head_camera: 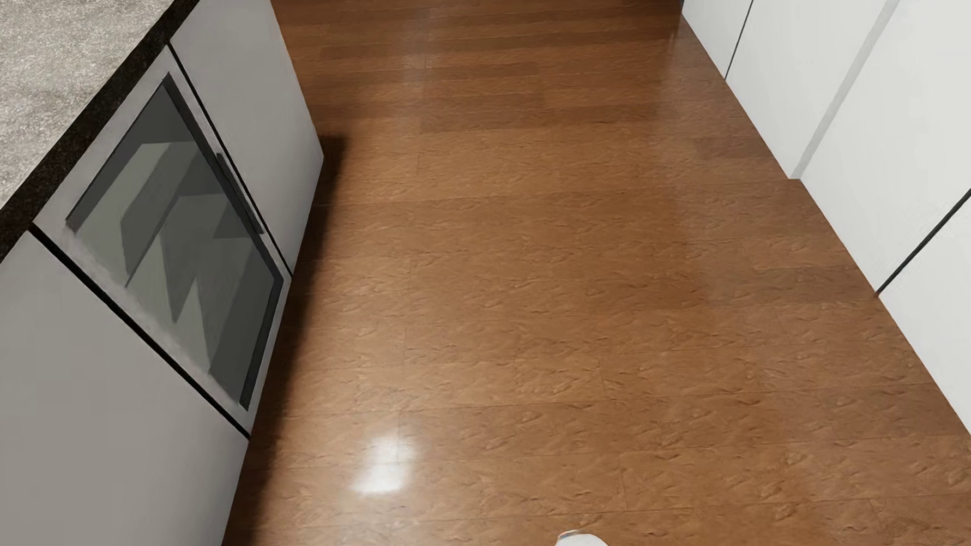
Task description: Avoid the counter
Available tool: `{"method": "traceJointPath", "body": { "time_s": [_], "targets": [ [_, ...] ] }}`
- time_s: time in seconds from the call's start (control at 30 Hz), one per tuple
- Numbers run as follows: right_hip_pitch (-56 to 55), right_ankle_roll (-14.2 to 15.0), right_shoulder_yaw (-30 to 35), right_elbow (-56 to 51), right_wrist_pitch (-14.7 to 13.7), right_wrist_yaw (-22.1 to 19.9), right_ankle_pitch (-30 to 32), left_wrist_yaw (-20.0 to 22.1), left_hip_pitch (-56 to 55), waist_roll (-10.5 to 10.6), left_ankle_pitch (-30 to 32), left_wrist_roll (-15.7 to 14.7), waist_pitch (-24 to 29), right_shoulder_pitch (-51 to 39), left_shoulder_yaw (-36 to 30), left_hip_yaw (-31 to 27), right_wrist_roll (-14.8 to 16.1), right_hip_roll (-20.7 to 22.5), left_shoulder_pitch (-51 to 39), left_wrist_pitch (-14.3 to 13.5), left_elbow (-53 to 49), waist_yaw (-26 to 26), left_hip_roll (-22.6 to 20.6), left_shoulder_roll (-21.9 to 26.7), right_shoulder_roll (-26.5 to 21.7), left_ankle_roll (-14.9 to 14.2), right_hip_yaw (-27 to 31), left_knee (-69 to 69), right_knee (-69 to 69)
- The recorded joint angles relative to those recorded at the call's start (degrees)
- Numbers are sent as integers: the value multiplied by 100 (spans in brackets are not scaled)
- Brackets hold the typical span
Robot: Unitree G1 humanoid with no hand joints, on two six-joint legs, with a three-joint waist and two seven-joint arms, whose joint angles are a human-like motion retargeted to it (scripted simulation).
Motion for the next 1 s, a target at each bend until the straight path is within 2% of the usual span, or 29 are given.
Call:
{"method": "traceJointPath", "body": {
  "time_s": [0.03,0.07,0.13,0.17,0.2,0.23,0.27,0.33,0.37,0.4,0.47,0.5,0.53,0.57,0.6,0.63,0.67,0.7,0.73,0.77,0.8,0.83,0.87,0.93,1.0],
  "targets": [
    [-126,0,-41,-37,0,0,30,0,293,-28,-277,0,-87,43,89,0,0,-115,-207,0,-252,-168,68,54,18,0,0,-52,-883],
    [-307,0,-65,-57,0,0,7,0,612,-12,-459,0,-162,104,176,0,0,-211,-359,0,-429,-267,214,74,11,0,0,-74,-1116],
    [-589,0,-118,115,0,0,-43,0,1186,32,-211,0,-199,152,443,0,0,-196,-290,0,-664,-518,551,55,38,0,0,253,-347],
    [-820,0,-81,353,0,0,343,0,1157,151,379,0,-325,121,503,0,0,-84,-197,0,-526,-553,680,-46,48,0,0,757,280],
    [-798,0,-37,640,0,0,403,0,1045,363,1403,0,-379,89,455,0,0,191,-50,0,-208,-511,868,-193,65,0,0,1522,857],
    [-463,0,22,862,0,0,149,0,747,400,2459,0,-317,-7,276,0,0,388,93,0,81,-378,911,-248,77,0,0,2554,1161],
    [-101,0,-18,986,0,0,-123,0,110,400,2914,0,-296,-120,-80,0,0,579,113,0,418,-257,918,-255,133,0,0,3841,1198],
    [1026,0,21,720,0,0,-275,0,-1171,233,2388,0,-222,-268,-684,0,0,715,221,0,959,273,719,-253,155,0,0,5417,606],
    [1580,0,0,555,0,0,-261,0,-1743,97,2307,0,-180,-359,-733,0,0,726,402,0,1193,632,569,-273,166,0,0,5452,268],
    [2166,0,-43,240,0,0,-243,0,-2210,-21,2555,0,-140,-418,-941,0,0,699,588,0,1387,1001,448,-239,129,0,0,4927,-84],
    [2991,0,-150,-315,0,0,-209,0,-3053,-172,3475,0,-111,-658,-1084,0,0,602,984,0,1558,1570,398,-146,47,0,0,2851,-527],
    [3342,0,-257,-584,0,0,-262,0,-3285,-187,3430,0,-133,-802,-1007,0,0,558,1182,0,1585,1811,448,-132,-5,0,0,1645,-699],
    [3613,0,-304,-774,0,0,-336,0,-3426,-167,2224,0,-181,-976,-1032,0,0,558,1319,0,1623,1981,521,-121,-62,0,0,616,-808],
    [3881,0,-410,-967,0,0,-373,0,-3532,-123,448,0,-228,-1115,-1092,0,0,529,1449,0,1654,2110,648,-121,-116,0,0,227,-821],
    [3885,0,-568,-1073,0,0,-372,0,-3781,-163,-296,0,-371,-1166,-1049,0,0,328,1516,0,1878,2336,759,-186,-120,0,0,294,-621],
    [4068,0,-754,-1086,0,0,-154,0,-3997,-176,187,0,-355,-1152,-1008,0,0,217,1583,0,2015,2466,794,-240,-70,0,0,322,-475],
    [4155,0,-894,-1039,0,0,286,0,-4195,-266,1616,0,-382,-1077,-966,0,0,24,1651,0,2138,2507,700,-285,-6,0,0,636,-124],
    [3965,0,-934,-903,0,0,1006,0,-4318,-436,2847,0,-462,-992,-1079,0,0,-200,1654,0,2185,2375,426,-297,72,0,0,947,545],
    [3718,0,-896,-652,0,0,1801,0,-4259,-554,3243,0,-414,-848,-1213,0,0,-329,1607,0,2231,2124,96,-287,158,0,0,1483,1540],
    [3177,0,-811,-418,0,0,2111,0,-3939,-620,3136,0,-333,-783,-1122,0,0,-385,1457,0,2246,1979,-77,-289,221,0,0,1660,2642],
    [2531,0,-530,-200,0,0,1544,0,-3495,-618,2977,0,-211,-790,-1021,0,0,-376,1279,0,2156,1837,-303,-301,231,0,0,1624,3713],
    [1979,0,-312,6,0,0,725,0,-2818,-552,2611,0,-94,-775,-924,0,0,-286,1059,0,2024,1603,-358,-295,236,0,0,1305,4293],
    [1489,0,-171,152,0,0,163,0,-2204,-427,2172,0,-107,-638,-775,0,0,-142,870,0,1864,1262,-359,-288,233,0,0,1005,4375],
    [776,0,-48,200,0,0,-236,0,-1040,-156,1373,0,-26,-307,-482,0,0,83,606,0,955,510,-144,-107,155,0,0,413,3350],
    [383,0,-15,250,0,0,-85,0,-208,-27,540,0,-76,-25,-181,0,0,87,161,0,351,26,72,0,94,0,0,55,1186]
  ]
}}
